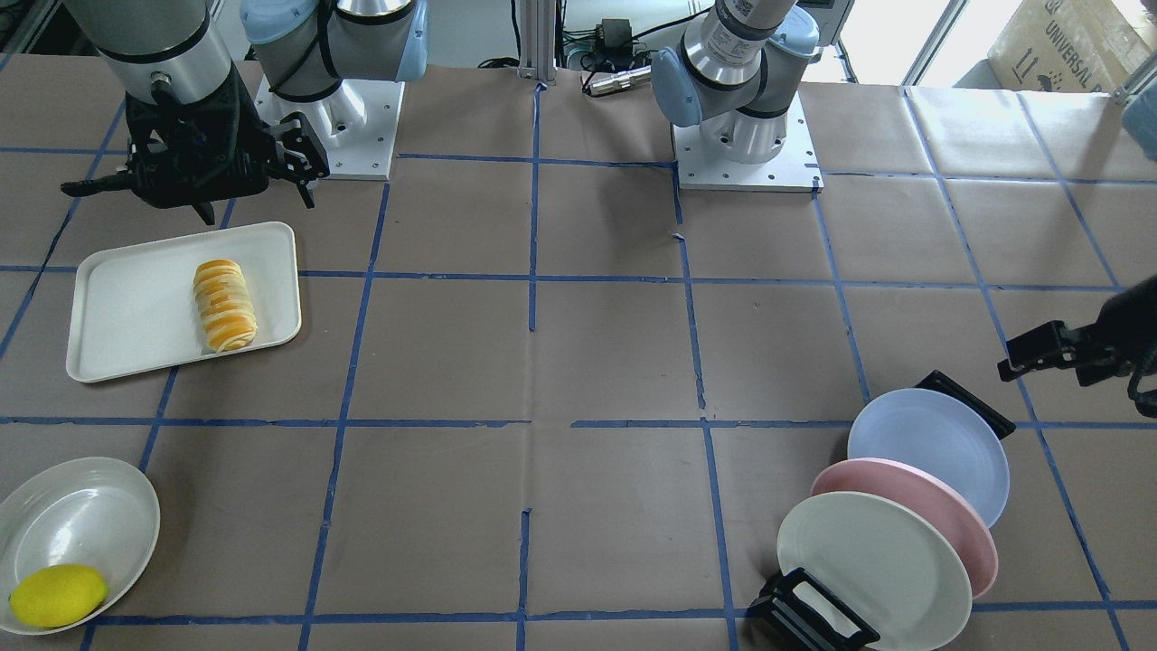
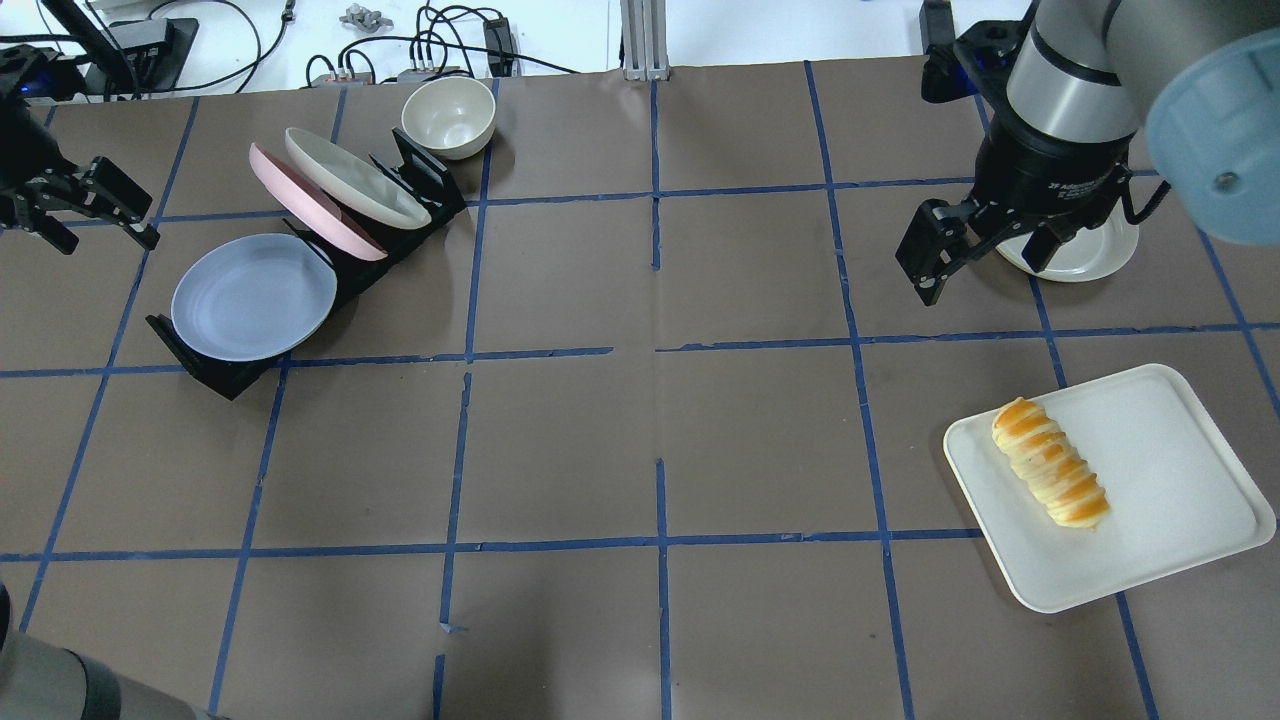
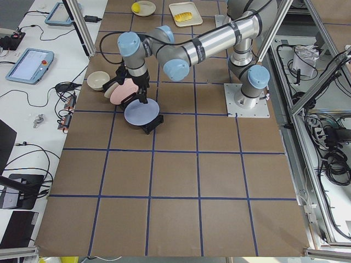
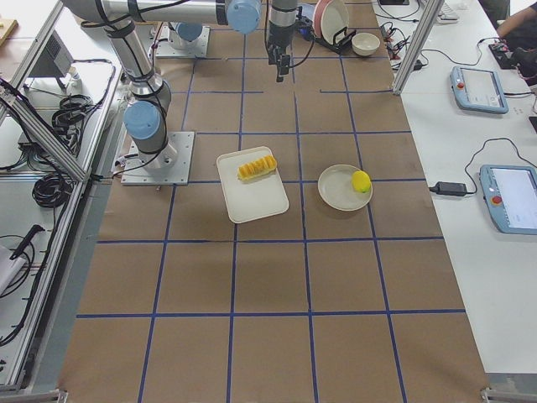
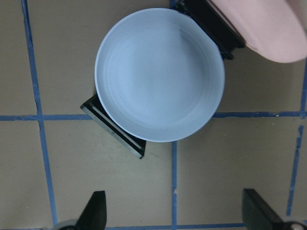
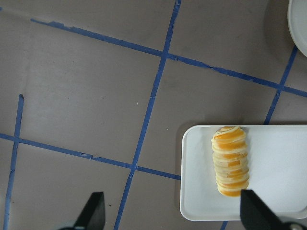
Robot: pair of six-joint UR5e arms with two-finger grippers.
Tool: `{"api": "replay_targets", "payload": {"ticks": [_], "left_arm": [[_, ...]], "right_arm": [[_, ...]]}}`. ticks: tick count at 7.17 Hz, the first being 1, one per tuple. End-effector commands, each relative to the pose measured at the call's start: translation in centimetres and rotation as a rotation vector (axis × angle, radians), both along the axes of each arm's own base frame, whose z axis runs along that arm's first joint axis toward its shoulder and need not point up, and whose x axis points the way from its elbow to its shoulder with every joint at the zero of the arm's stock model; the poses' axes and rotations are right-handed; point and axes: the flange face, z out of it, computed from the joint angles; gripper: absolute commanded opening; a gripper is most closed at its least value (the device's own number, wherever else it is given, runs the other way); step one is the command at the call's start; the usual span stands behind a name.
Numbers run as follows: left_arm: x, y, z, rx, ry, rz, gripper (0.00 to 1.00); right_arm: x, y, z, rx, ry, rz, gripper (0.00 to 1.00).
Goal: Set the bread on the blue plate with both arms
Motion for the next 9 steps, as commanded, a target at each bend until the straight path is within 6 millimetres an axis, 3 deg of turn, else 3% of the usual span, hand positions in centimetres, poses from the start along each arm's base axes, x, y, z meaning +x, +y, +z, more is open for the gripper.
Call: {"api": "replay_targets", "payload": {"ticks": [1,2,4,9], "left_arm": [[3.7,-4.9,-4.4,-0.01,0.0,-0.08,1.0],[4.5,-6.5,-8.2,0.032,0.041,-0.109,1.0],[5.0,-7.7,-11.8,0.053,0.087,-0.116,1.0],[4.8,-8.8,-13.9,0.044,0.173,-0.096,0.99]], "right_arm": [[-0.1,0.0,-0.3,0.008,0.0,-0.003,1.0],[-0.1,0.0,-0.4,0.009,0.0,-0.003,1.0],[-0.2,0.0,-0.5,0.011,0.001,-0.003,1.0],[-0.2,0.1,-0.6,0.014,0.001,-0.003,1.0]]}}
